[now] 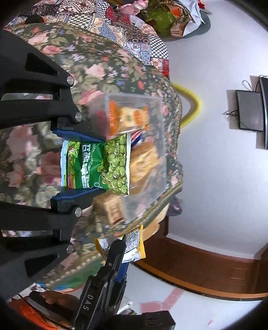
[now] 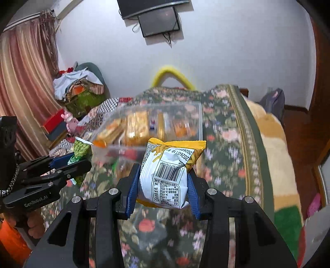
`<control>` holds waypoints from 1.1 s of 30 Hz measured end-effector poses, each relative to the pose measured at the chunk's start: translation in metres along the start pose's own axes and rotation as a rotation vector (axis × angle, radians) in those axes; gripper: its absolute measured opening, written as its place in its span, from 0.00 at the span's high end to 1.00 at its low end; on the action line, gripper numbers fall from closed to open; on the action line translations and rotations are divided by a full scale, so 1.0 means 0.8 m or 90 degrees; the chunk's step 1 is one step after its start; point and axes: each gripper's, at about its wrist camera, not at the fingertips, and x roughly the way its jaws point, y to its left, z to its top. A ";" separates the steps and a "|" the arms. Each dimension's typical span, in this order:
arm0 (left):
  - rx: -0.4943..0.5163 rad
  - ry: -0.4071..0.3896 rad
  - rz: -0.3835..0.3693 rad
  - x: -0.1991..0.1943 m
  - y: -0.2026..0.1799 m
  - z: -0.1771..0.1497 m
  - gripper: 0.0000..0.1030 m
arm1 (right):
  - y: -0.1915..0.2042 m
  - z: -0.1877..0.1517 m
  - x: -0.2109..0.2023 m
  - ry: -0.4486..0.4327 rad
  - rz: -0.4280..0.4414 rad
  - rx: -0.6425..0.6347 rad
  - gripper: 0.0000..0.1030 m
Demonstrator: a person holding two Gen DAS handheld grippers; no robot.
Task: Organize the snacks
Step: 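Carry both bags over the clear box and release them inside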
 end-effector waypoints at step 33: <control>-0.054 0.056 0.028 0.177 0.079 0.123 0.60 | -0.030 0.104 0.161 0.031 -0.039 -0.017 0.62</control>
